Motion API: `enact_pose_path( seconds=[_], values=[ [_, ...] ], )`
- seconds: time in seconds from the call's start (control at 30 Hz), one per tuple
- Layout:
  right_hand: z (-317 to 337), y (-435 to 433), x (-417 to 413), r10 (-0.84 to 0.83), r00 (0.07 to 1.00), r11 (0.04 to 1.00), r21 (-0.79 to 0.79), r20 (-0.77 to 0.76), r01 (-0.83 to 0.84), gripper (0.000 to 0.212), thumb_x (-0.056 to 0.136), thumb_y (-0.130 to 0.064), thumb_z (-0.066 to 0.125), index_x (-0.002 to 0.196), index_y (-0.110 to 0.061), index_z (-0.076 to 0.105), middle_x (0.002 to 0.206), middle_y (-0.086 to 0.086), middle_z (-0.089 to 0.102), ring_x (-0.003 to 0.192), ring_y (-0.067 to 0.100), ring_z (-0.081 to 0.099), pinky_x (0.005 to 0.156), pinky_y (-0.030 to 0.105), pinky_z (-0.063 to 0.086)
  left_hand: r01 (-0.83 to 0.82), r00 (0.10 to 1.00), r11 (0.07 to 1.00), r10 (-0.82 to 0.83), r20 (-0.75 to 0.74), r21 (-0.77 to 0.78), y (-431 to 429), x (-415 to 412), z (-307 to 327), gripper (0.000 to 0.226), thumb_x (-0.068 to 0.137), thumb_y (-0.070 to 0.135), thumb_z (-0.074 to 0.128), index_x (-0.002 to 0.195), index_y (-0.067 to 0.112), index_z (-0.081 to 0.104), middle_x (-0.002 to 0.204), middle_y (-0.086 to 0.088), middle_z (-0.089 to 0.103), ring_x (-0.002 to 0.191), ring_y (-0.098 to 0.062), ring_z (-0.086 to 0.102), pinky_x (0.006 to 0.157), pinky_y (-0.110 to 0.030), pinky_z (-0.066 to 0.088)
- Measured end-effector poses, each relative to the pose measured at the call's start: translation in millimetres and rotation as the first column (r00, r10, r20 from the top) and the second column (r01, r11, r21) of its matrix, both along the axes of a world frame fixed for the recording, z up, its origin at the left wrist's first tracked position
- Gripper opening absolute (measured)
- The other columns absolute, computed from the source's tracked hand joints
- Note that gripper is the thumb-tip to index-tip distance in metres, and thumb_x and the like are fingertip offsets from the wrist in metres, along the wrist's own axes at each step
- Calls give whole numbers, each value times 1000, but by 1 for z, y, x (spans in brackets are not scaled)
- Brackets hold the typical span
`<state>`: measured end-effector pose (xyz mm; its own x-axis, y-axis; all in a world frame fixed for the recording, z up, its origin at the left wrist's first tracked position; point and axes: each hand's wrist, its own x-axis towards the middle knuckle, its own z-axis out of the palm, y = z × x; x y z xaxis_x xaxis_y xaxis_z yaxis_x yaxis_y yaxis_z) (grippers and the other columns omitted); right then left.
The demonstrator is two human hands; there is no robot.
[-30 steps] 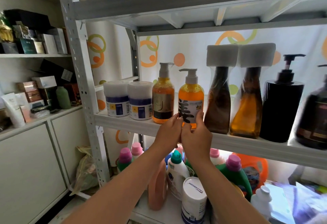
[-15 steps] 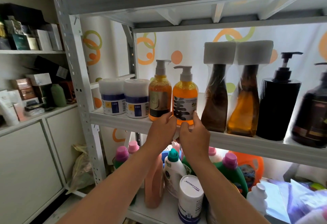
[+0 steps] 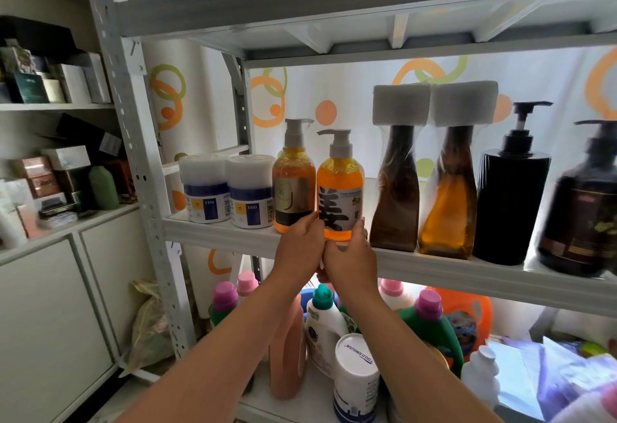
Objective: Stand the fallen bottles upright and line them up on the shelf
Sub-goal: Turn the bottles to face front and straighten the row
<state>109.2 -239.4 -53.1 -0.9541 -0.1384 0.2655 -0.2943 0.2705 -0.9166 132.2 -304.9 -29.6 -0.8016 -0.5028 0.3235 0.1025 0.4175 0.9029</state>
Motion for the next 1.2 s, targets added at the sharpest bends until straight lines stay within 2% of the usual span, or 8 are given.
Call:
enact_pose_path(
  seconds=[0.2, 0.33, 0.43, 0.5, 0.67, 0.8, 0.97, 1.2],
  values=[
    [-7, -3, -5, 6, 1000, 1000, 28, -16, -6, 84, 64, -44, 42, 141, -24, 16, 129, 14, 50, 103, 41, 60, 80, 51, 54, 29, 999, 992, -25, 31, -121, -8, 1, 0, 27, 95, 20, 37, 94, 16, 64, 85, 5, 63, 77, -8, 56, 52, -12, 42],
    [-2, 3, 2, 27, 999, 1000, -1, -25, -27, 71, 71, -38, 43, 138, -21, 27, 124, 11, 56, 100, 39, 61, 80, 47, 55, -15, 987, 954, 62, 149, -298, -7, 5, 6, 27, 94, 27, 36, 81, 20, 59, 79, 2, 60, 76, -18, 56, 62, -27, 40],
    [7, 23, 14, -52, 992, 998, -47, -119, 47, 42, 89, -18, 47, 131, -16, 48, 120, 1, 60, 104, 20, 59, 81, 17, 47, -226, 970, 886, 243, -8, -406, 0, 12, 6, 21, 93, 30, 40, 86, 22, 58, 83, 4, 59, 80, -17, 55, 68, -30, 42],
    [11, 38, 15, -222, 949, 973, -117, -226, 199, 31, 91, -13, 49, 121, -13, 56, 117, 3, 61, 103, 13, 55, 77, 2, 34, -219, 974, 903, 182, -133, -369, 11, 14, 5, 19, 94, 30, 41, 97, 23, 58, 91, 6, 60, 85, -13, 56, 74, -31, 48],
    [16, 63, 5, -322, 918, 944, -159, -233, 290, 52, 90, -13, 49, 140, -16, 34, 139, 7, 36, 117, 22, 48, 87, 24, 45, 120, 989, 964, -137, -54, -239, 49, 4, 3, 41, 94, 36, 34, 129, 25, 52, 122, 5, 61, 100, -24, 62, 88, -41, 53],
    [16, 69, 4, -245, 942, 967, -131, -227, 220, 61, 92, -16, 45, 147, -20, 19, 139, 8, 45, 117, 25, 52, 95, 31, 46, 241, 967, 960, -249, -46, -140, 64, 2, 6, 22, 101, 22, 32, 104, 37, 47, 85, 20, 55, 71, 17, 54, 60, 0, 41],
    [17, 70, -3, -225, 954, 971, -127, -197, 203, 58, 91, -17, 44, 146, -17, 25, 117, 12, 62, 97, 24, 63, 83, 41, 55, 227, 971, 967, -233, -49, -115, 65, -1, 8, 17, 101, 25, 32, 100, 36, 44, 80, 26, 50, 76, 5, 52, 71, -17, 47],
    [15, 62, -5, -214, 944, 976, -95, -251, 196, 47, 92, -21, 43, 139, -14, 39, 127, 11, 57, 111, 27, 58, 88, 44, 53, 180, 983, 968, -184, -5, -177, 54, -8, 4, 32, 100, 28, 32, 125, 26, 52, 101, 8, 58, 89, -4, 56, 80, -21, 49]
  ],
)
